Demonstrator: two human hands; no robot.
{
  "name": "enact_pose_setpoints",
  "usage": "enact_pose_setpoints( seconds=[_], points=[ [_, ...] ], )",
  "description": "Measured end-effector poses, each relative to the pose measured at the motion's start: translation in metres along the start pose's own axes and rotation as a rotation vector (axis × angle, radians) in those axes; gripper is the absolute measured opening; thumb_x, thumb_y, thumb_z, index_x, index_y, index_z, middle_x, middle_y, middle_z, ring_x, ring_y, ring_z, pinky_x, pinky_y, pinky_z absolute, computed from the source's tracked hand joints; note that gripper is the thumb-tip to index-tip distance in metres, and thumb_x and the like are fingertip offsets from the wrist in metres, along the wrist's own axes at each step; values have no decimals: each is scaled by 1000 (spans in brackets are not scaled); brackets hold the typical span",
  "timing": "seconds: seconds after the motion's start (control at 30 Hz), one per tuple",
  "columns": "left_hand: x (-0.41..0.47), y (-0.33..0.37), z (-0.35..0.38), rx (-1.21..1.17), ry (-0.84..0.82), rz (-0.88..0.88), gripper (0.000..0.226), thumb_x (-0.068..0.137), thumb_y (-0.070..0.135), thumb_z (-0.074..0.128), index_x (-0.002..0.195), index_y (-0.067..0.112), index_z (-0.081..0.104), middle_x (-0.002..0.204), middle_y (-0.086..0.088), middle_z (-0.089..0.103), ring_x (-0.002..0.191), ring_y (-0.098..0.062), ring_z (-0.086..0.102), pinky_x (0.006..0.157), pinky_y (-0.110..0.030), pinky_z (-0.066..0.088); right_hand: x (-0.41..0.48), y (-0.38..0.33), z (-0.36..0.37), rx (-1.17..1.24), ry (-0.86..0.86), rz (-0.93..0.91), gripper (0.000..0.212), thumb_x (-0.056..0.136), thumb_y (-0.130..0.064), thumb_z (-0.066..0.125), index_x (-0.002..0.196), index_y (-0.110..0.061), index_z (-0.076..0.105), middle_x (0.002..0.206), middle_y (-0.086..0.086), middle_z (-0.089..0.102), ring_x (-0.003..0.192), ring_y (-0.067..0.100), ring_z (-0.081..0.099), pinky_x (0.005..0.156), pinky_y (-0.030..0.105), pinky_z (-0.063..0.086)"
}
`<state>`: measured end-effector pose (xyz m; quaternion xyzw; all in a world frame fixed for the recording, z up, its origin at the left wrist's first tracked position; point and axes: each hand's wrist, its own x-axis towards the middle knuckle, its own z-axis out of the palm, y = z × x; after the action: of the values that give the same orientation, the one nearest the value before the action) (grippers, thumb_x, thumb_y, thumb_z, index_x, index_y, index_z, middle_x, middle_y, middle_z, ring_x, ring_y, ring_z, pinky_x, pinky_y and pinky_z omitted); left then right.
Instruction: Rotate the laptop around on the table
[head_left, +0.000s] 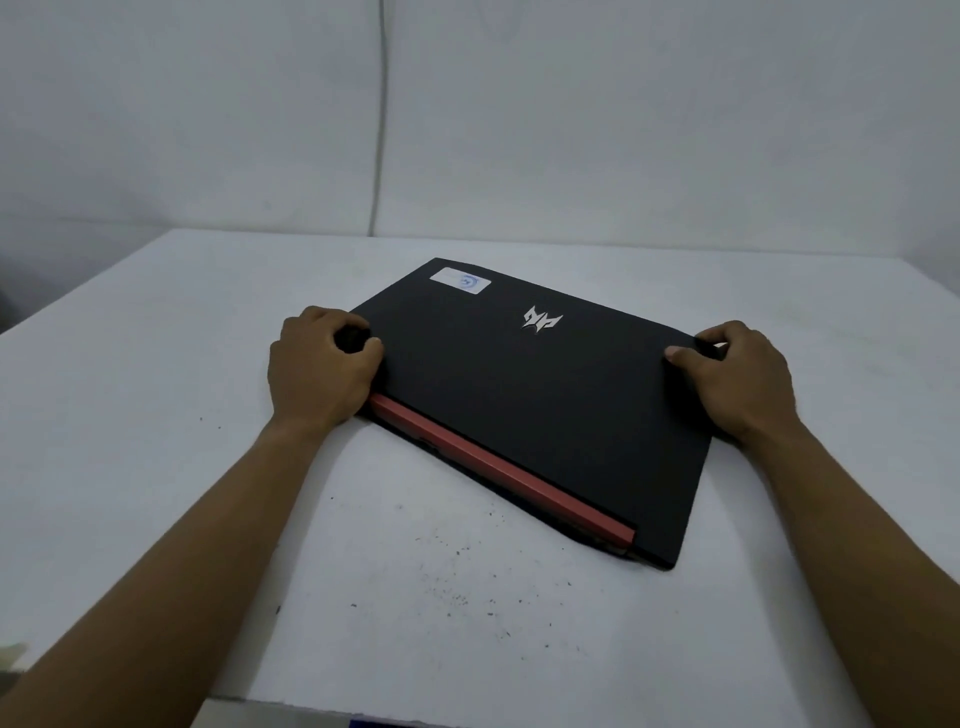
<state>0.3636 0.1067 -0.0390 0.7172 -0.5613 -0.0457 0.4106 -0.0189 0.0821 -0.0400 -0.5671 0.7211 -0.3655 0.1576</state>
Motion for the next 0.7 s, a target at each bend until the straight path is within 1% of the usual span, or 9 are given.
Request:
enact_pose_setpoints(
  seconds=[0.1, 0.17, 0.2, 0.3, 0.4, 0.47, 0.53, 0.6, 0.7],
  points=[
    [1, -3, -1, -25, 32, -82, 33, 77, 39, 61, 102, 22, 74, 119, -3, 66, 113, -26, 58, 88, -33, 42, -7, 0, -2, -24, 46, 12, 40, 84, -54, 67, 99, -17, 63, 105, 2, 67, 97, 27, 60, 81, 40, 45],
    [2, -6, -2, -54, 55, -134, 33, 78, 37, 63, 105, 20, 74, 122, -5, 65, 113, -26, 59, 86, -30, 39, -11, 0, -4, -31, 52, 22, 43, 82, -61, 66, 88, -18, 62, 87, -4, 65, 87, 26, 60, 74, 37, 42],
    [2, -6, -2, -68, 63, -157, 34, 78, 38, 64, 106, 20, 74, 123, -5, 64, 113, -25, 59, 86, -29, 38, -13, 0, -5, -35, 47, 23, 45, 81, -63, 66, 84, -19, 61, 82, -5, 64, 84, 26, 60, 72, 37, 42],
    [2, -7, -3, -95, 83, -208, 37, 77, 40, 66, 107, 20, 73, 125, -4, 61, 115, -24, 58, 86, -30, 39, -14, -1, -9, -58, 28, -5, 54, 79, -67, 66, 76, -14, 58, 75, 0, 64, 74, 26, 59, 64, 36, 41],
    [3, -8, -3, -105, 102, -252, 39, 74, 44, 66, 105, 21, 72, 123, -5, 59, 115, -25, 58, 88, -32, 43, -14, -2, -13, -97, -5, -45, 64, 77, -70, 66, 70, -8, 52, 67, 4, 60, 65, 25, 56, 57, 34, 37],
    [4, -7, -3, -84, 120, -276, 44, 72, 47, 66, 106, 20, 71, 121, -6, 59, 115, -27, 57, 93, -37, 46, -15, -5, -16, -154, -59, -52, 68, 74, -77, 64, 65, -12, 46, 62, 3, 56, 63, 25, 54, 56, 34, 36],
    [4, -6, -4, -23, 141, -300, 51, 72, 50, 66, 112, 19, 68, 124, -9, 56, 119, -31, 53, 100, -44, 44, -15, -8, -19, -225, -124, -58, 73, 69, -85, 60, 62, -15, 40, 59, 2, 52, 61, 24, 52, 58, 36, 36],
    [3, -6, -5, 15, 155, -335, 60, 72, 53, 66, 121, 18, 62, 130, -12, 52, 124, -33, 49, 102, -45, 41, -15, -11, -22, -273, -183, -64, 76, 66, -90, 56, 60, -17, 32, 56, 2, 44, 57, 22, 46, 58, 36, 33],
    [2, -5, -7, -9, 148, -374, 67, 71, 56, 68, 124, 16, 59, 132, -13, 50, 123, -34, 51, 103, -46, 40, -16, -16, -26, -306, -296, -57, 81, 60, -93, 56, 56, -19, 22, 52, 0, 31, 53, 21, 35, 58, 36, 26]
  ],
)
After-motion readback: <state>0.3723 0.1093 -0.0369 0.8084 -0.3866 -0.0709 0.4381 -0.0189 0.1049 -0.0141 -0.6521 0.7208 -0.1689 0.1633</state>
